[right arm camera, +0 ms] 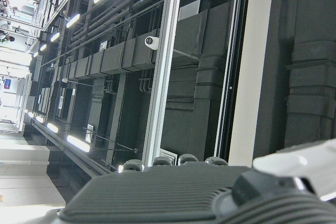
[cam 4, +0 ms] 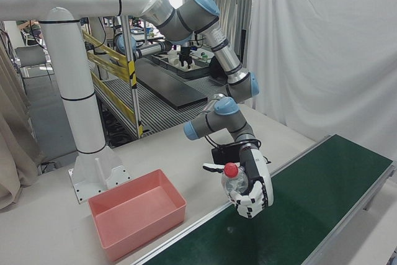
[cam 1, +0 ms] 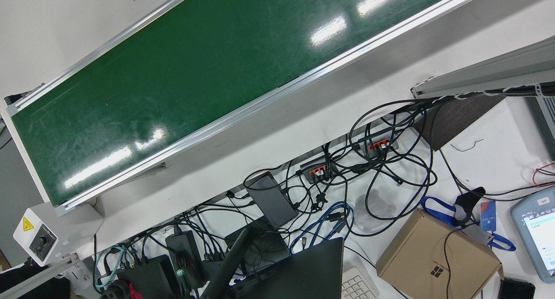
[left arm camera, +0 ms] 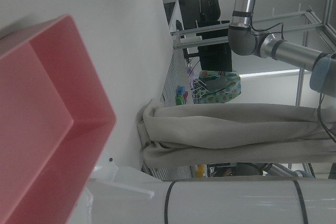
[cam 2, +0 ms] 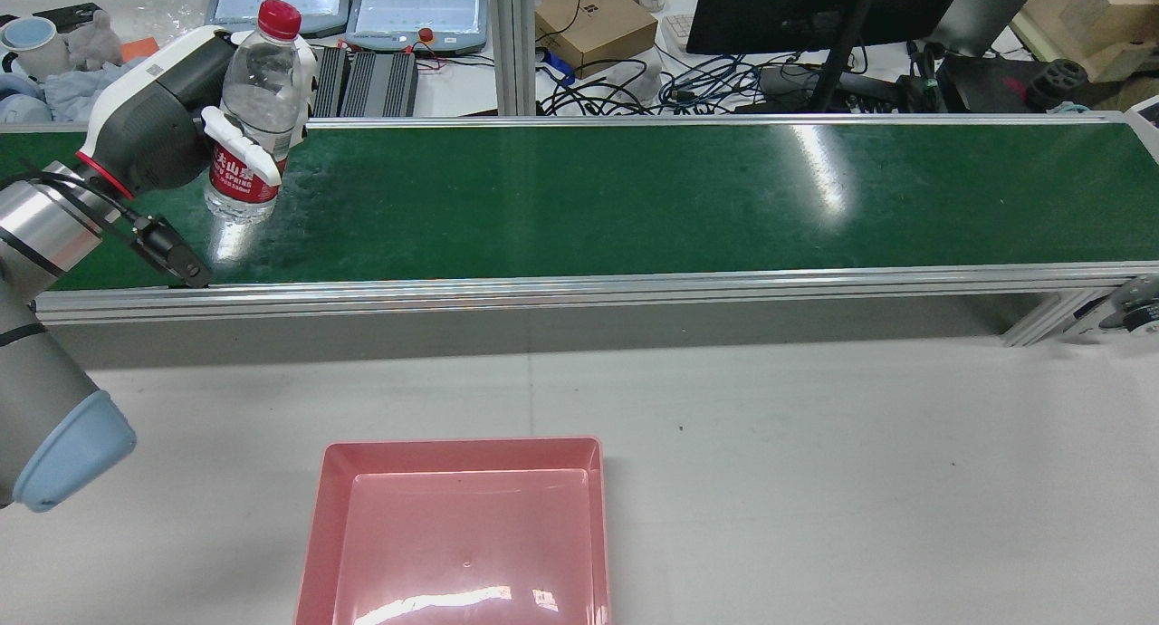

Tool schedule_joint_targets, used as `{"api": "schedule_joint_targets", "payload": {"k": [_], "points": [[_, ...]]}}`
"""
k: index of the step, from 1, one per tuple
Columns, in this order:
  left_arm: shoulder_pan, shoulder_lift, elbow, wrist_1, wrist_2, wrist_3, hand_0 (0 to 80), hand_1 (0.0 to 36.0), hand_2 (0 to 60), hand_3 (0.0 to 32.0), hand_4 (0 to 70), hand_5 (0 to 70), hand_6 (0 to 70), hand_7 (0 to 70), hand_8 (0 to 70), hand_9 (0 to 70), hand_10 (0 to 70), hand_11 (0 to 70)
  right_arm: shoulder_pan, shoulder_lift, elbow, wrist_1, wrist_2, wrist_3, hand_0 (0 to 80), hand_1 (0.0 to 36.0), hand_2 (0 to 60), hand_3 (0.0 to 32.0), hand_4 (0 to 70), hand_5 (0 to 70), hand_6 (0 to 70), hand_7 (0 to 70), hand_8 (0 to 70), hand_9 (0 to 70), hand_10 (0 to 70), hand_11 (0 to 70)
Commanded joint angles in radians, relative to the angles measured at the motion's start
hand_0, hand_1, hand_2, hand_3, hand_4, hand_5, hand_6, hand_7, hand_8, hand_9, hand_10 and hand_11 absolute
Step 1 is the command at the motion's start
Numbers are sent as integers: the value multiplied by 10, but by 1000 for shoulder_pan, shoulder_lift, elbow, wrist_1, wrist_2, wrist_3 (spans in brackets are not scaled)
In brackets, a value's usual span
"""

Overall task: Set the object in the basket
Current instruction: 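Carry the held bottle with the left hand over the pink basket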

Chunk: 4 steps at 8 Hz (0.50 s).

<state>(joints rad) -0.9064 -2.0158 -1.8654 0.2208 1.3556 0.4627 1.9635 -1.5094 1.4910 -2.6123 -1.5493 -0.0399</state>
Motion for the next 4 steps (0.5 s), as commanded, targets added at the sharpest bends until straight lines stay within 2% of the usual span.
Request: {"api": "schedule_joint_targets", "payload": {"k": [1, 4], "points": [[123, 80, -291, 179, 13, 19, 617, 85, 0, 0, 389, 700, 523, 693, 700, 700, 700, 700, 0, 0, 0, 0, 0, 0, 0, 0, 0, 0, 0, 0, 0, 0, 0, 0, 0, 0], [301, 59, -327, 239, -24, 138, 655, 101, 0, 0, 354, 700, 455, 603, 700, 700, 678, 700, -2, 0, -2, 0, 0, 0, 0, 0, 0, 0, 0, 0, 0, 0, 0, 0, 0, 0]]}}
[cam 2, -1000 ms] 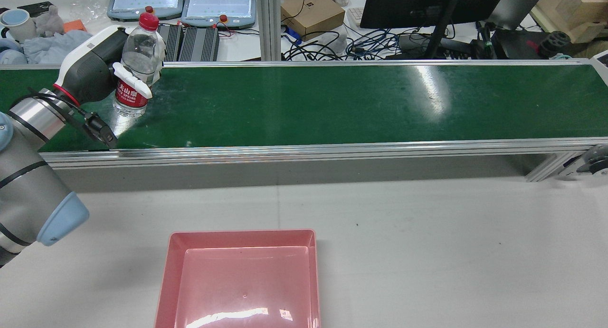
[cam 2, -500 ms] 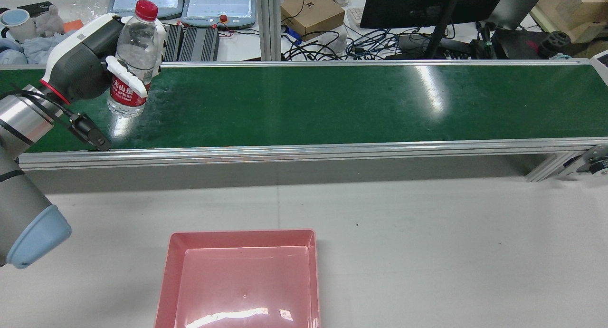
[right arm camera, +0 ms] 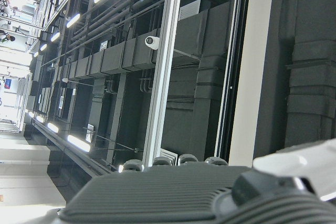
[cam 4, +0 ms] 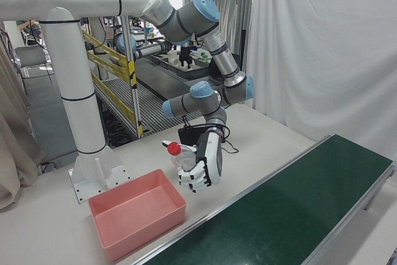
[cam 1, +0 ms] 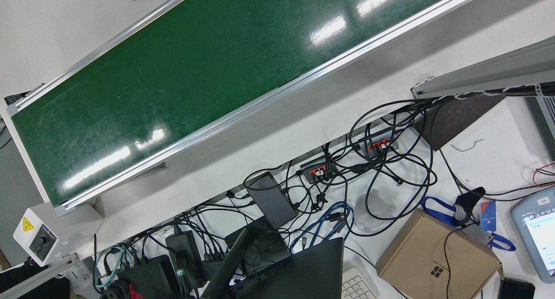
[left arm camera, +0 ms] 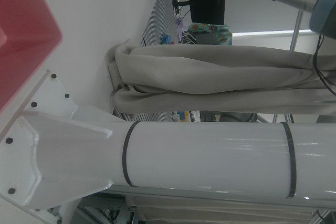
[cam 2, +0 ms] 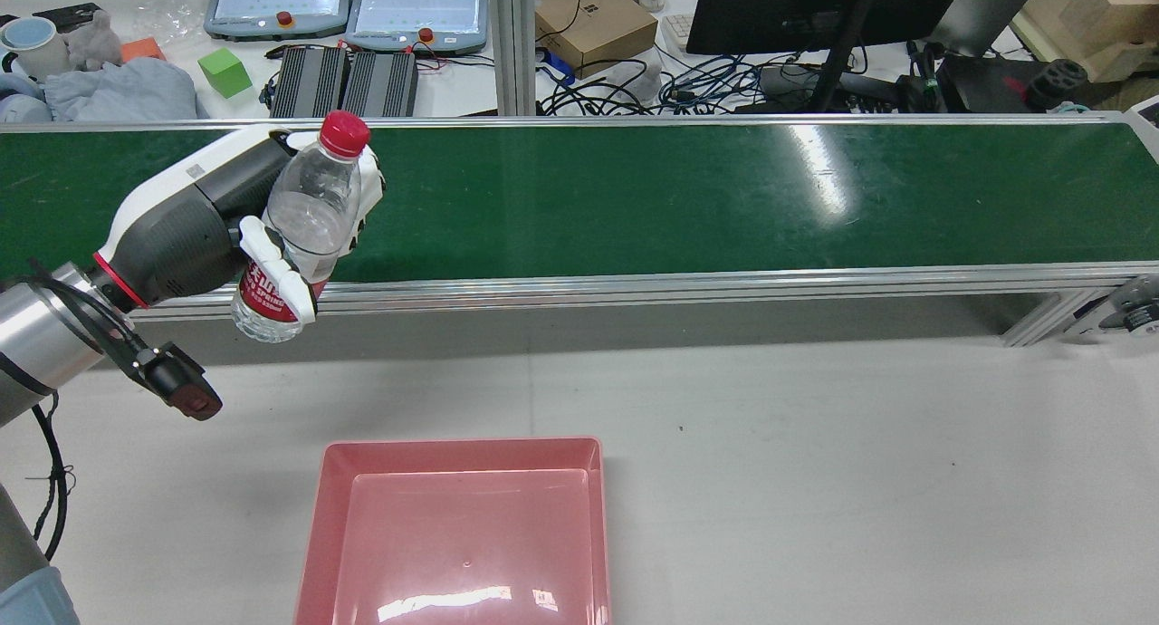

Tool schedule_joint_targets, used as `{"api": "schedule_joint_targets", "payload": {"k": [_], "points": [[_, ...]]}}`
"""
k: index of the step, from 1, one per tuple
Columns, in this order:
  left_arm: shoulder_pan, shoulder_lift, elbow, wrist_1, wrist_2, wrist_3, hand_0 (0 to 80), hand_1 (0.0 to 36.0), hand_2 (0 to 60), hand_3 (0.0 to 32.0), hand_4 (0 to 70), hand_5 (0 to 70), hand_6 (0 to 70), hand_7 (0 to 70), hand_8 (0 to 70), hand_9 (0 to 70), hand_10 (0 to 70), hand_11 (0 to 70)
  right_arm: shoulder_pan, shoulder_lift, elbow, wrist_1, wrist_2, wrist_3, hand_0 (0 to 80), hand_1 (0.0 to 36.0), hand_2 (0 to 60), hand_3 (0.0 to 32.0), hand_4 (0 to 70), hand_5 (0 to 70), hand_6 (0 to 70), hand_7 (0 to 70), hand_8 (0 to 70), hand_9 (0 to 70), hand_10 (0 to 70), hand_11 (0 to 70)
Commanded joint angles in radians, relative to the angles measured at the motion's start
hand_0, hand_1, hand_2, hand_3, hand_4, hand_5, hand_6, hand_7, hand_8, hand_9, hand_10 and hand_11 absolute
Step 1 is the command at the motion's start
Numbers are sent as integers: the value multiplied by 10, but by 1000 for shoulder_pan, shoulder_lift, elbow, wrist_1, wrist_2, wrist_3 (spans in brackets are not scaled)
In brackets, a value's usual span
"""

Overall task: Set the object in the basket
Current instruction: 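Carry the held bottle with the left hand over the pink basket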

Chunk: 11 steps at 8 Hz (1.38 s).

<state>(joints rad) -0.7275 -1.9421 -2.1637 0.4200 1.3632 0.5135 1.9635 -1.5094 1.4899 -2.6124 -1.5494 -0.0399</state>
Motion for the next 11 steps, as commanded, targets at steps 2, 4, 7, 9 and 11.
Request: {"api": "schedule_joint_targets", "payload": {"k": [2, 4, 7, 9, 11], "points": [[256, -38, -28, 68, -143, 141, 639, 95, 0, 0, 372, 700, 455, 602, 700, 700, 664, 700, 0, 0, 1, 0, 0, 0, 0, 0, 0, 0, 0, 0, 0, 0, 0, 0, 0, 0], [332, -75, -28, 98, -205, 194, 622, 88, 0, 0, 375, 700, 453, 599, 700, 700, 644, 700, 0, 0, 1, 0, 0, 0, 0, 0, 0, 0, 0, 0, 0, 0, 0, 0, 0, 0], [333, -58, -85, 102, -207, 194, 640, 95, 0, 0, 272, 700, 325, 452, 579, 700, 516, 700, 0, 0, 1, 0, 0, 0, 0, 0, 0, 0, 0, 0, 0, 0, 0, 0, 0, 0], [332, -26, -119, 109, -205, 195, 551, 18, 0, 0, 149, 582, 154, 232, 365, 457, 349, 501, 0, 0, 0, 0, 0, 0, 0, 0, 0, 0, 0, 0, 0, 0, 0, 0, 0, 0], [324, 12, -186, 167, -205, 197, 513, 0, 0, 0, 72, 499, 85, 79, 215, 230, 228, 335, 0, 0, 0, 0, 0, 0, 0, 0, 0, 0, 0, 0, 0, 0, 0, 0, 0, 0]]}}
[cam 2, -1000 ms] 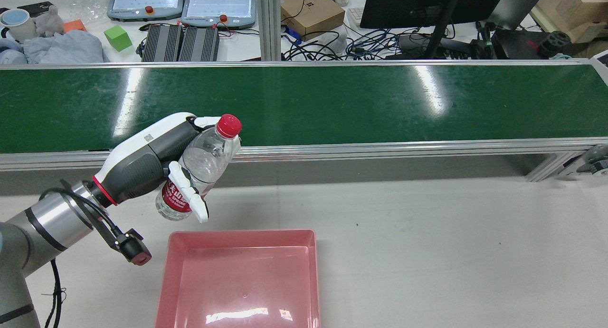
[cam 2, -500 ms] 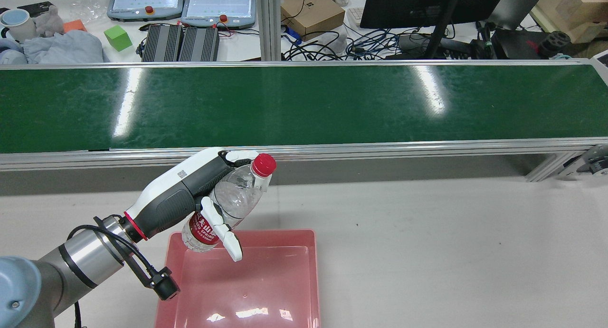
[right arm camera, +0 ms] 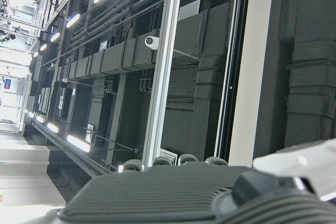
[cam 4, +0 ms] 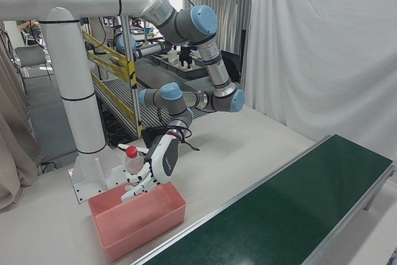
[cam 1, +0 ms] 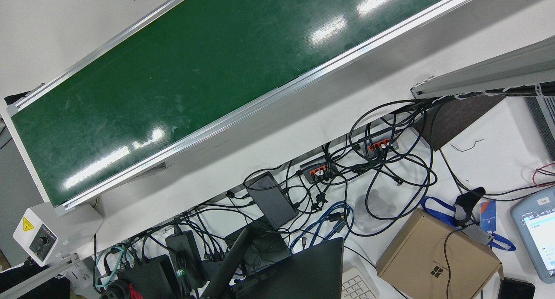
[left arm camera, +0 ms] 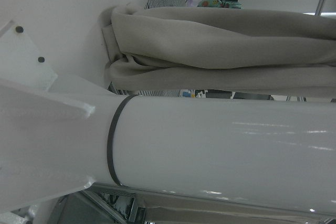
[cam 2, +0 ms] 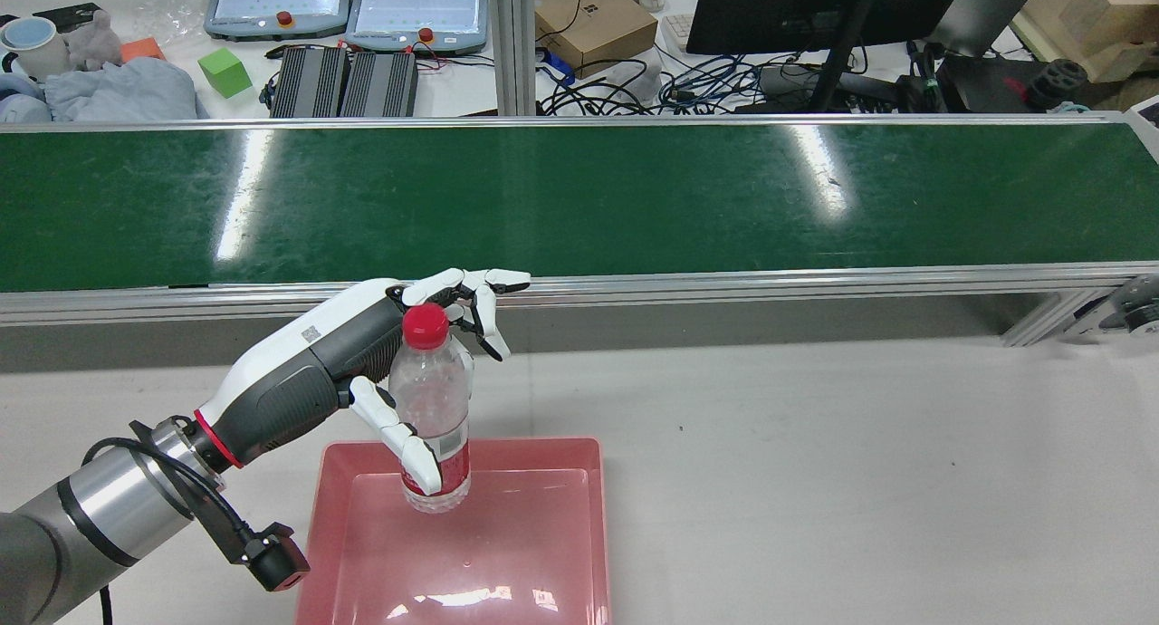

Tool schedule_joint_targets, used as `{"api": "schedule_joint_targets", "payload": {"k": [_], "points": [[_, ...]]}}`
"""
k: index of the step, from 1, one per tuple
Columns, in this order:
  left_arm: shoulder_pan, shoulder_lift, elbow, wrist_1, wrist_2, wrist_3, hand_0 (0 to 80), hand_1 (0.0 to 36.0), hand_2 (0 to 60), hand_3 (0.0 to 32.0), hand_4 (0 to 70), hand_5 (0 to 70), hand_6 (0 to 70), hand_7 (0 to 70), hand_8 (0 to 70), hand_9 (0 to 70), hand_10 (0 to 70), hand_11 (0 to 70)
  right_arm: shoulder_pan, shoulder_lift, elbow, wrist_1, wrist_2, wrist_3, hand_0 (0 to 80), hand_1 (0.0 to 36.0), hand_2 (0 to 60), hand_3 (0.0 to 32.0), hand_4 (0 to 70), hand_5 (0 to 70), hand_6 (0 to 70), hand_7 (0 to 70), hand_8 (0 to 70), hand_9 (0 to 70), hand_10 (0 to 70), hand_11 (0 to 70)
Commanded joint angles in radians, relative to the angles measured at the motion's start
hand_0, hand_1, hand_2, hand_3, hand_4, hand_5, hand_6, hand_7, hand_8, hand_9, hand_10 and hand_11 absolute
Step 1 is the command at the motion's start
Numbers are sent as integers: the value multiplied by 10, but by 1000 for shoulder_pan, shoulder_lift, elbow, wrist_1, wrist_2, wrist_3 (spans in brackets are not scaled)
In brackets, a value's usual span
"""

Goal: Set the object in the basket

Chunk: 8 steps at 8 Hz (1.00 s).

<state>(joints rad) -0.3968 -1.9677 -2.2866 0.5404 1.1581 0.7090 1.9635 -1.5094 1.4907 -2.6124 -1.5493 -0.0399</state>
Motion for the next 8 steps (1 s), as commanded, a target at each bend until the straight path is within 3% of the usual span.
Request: {"api": "schedule_joint_targets", "payload": {"k": [1, 3, 5, 8], "points": [[-10, 67, -95, 55, -1, 1, 503, 0, 0, 10, 54, 497, 74, 65, 209, 216, 208, 306, 0, 0, -1, 0, 0, 0, 0, 0, 0, 0, 0, 0, 0, 0, 0, 0, 0, 0], [-10, 87, -110, 55, -21, 1, 461, 0, 0, 20, 38, 490, 65, 55, 194, 194, 173, 249, 0, 0, 0, 0, 0, 0, 0, 0, 0, 0, 0, 0, 0, 0, 0, 0, 0, 0], [4, 93, -110, 55, -44, -3, 407, 0, 0, 84, 41, 414, 65, 41, 171, 141, 131, 184, 0, 0, 0, 0, 0, 0, 0, 0, 0, 0, 0, 0, 0, 0, 0, 0, 0, 0], [-7, 92, -113, 55, -40, -43, 420, 0, 0, 114, 27, 364, 69, 49, 137, 118, 133, 190, 0, 0, 0, 0, 0, 0, 0, 0, 0, 0, 0, 0, 0, 0, 0, 0, 0, 0]]}}
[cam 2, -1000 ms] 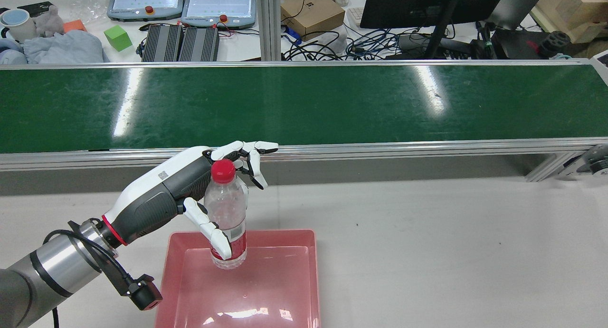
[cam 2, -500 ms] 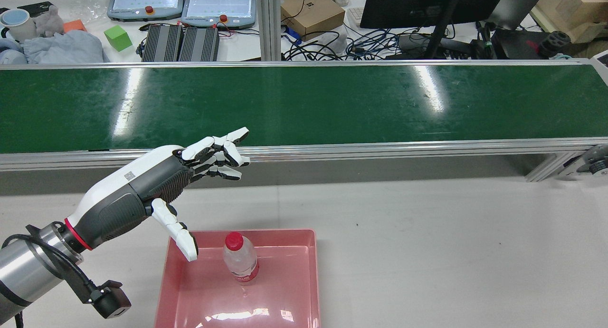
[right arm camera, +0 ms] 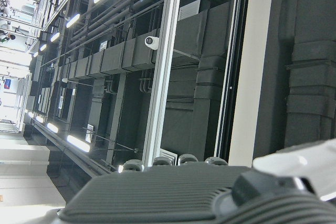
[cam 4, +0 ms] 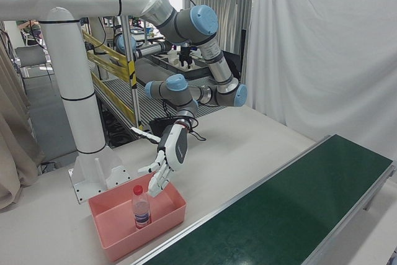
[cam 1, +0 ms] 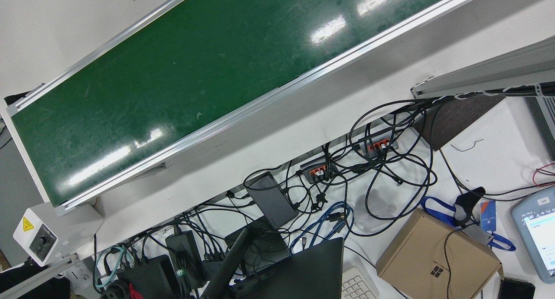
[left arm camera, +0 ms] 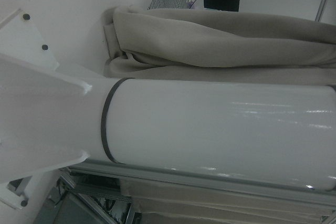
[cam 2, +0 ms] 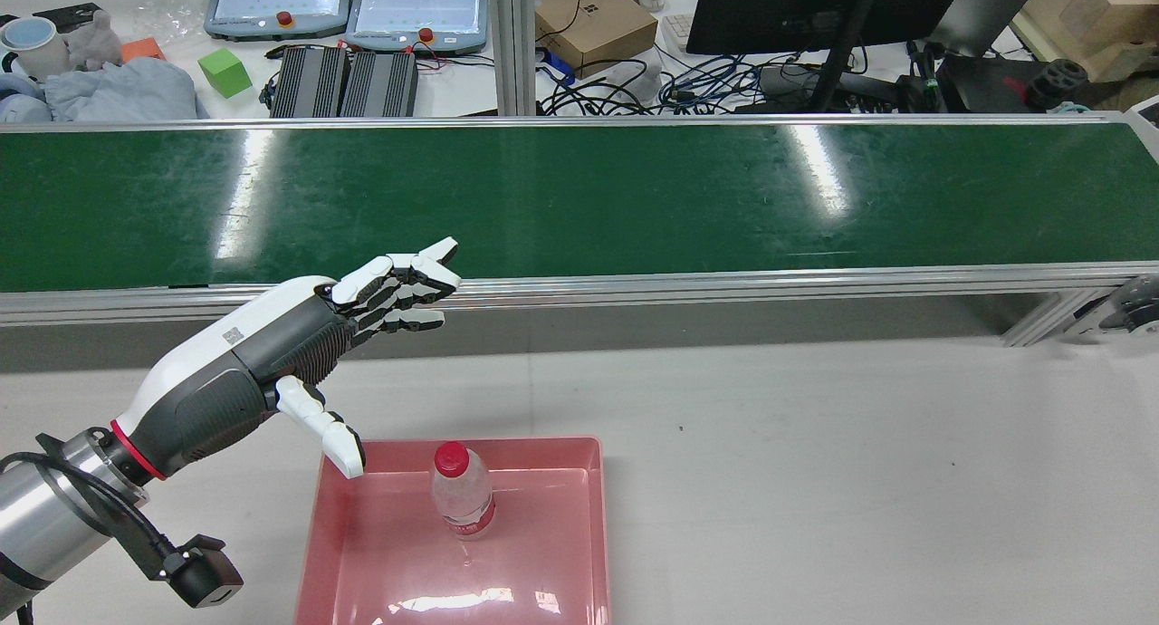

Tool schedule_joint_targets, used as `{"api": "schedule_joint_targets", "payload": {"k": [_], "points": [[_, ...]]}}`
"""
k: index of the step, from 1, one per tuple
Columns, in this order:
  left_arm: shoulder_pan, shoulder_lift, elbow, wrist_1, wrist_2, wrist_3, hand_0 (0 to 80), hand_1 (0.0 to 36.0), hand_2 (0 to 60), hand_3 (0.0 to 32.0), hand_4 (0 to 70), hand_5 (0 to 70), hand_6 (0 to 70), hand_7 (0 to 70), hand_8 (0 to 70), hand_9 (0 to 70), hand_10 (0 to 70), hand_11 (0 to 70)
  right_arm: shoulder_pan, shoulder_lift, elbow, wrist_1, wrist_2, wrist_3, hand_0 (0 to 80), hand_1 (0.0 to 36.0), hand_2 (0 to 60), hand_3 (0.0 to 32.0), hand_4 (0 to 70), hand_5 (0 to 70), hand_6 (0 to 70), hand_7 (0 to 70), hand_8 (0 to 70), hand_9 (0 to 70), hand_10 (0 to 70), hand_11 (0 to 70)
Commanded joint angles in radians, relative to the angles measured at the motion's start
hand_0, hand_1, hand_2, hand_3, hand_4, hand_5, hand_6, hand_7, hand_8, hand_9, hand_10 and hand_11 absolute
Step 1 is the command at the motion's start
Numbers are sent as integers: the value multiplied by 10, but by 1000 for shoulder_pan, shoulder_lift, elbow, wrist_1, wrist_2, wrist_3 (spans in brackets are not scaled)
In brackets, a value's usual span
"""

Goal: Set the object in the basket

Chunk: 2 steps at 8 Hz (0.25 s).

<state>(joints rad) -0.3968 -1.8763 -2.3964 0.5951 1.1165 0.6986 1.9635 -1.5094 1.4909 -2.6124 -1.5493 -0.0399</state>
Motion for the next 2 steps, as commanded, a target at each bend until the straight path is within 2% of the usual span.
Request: {"api": "schedule_joint_targets", "payload": {"k": [1, 2], "points": [[-8, 2, -3, 0, 3, -43, 431, 0, 0, 104, 34, 382, 75, 61, 155, 147, 143, 204, 0, 0, 0, 0, 0, 0, 0, 0, 0, 0, 0, 0, 0, 0, 0, 0, 0, 0], [-7, 0, -3, 0, 3, -45, 433, 0, 0, 94, 38, 386, 77, 62, 153, 147, 145, 208, 0, 0, -1, 0, 0, 0, 0, 0, 0, 0, 0, 0, 0, 0, 0, 0, 0, 0]]}}
